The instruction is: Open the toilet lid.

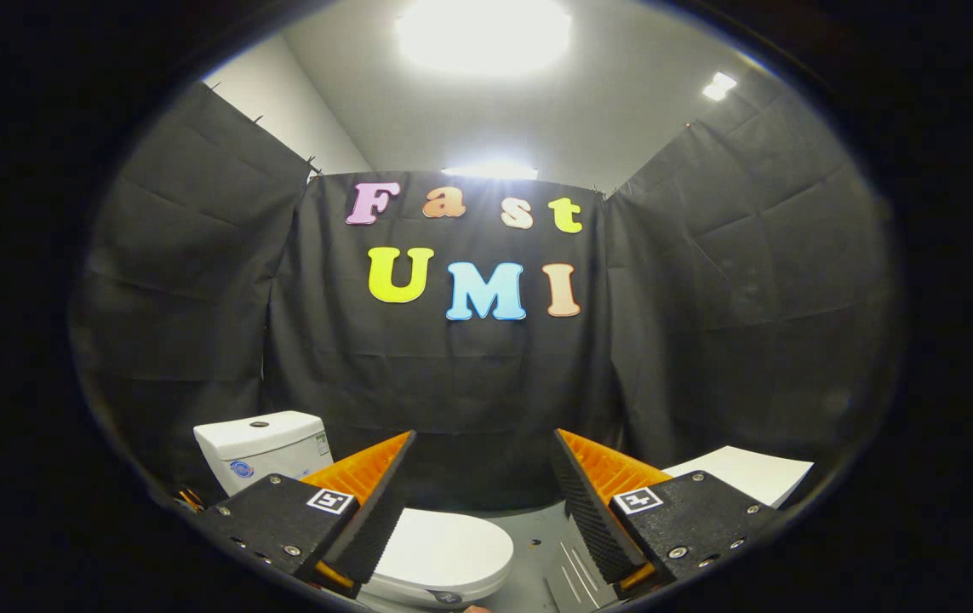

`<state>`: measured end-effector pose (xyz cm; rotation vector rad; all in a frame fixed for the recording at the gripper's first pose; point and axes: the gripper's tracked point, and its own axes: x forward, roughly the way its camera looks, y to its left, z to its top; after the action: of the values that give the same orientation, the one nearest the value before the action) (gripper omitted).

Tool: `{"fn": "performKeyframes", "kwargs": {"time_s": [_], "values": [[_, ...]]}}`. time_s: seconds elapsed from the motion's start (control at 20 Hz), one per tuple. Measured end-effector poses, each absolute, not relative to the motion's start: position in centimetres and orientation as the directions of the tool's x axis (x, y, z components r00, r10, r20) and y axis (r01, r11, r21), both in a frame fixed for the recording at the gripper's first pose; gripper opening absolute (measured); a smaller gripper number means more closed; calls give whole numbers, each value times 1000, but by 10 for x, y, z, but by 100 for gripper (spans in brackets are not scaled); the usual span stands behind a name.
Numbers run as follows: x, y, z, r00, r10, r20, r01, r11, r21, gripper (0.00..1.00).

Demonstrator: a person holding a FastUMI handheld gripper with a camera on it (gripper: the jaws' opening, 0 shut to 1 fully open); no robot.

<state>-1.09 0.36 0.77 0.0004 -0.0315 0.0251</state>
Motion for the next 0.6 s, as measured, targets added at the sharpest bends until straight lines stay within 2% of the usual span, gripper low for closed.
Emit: {"fn": "performKeyframes", "kwargs": {"time_s": [0.2,0.6], "values": [[-9,14,4,998,51,37,-51,999,-16,95],[2,34,-47,997,66,-35,-68,997,-33,95]]}}
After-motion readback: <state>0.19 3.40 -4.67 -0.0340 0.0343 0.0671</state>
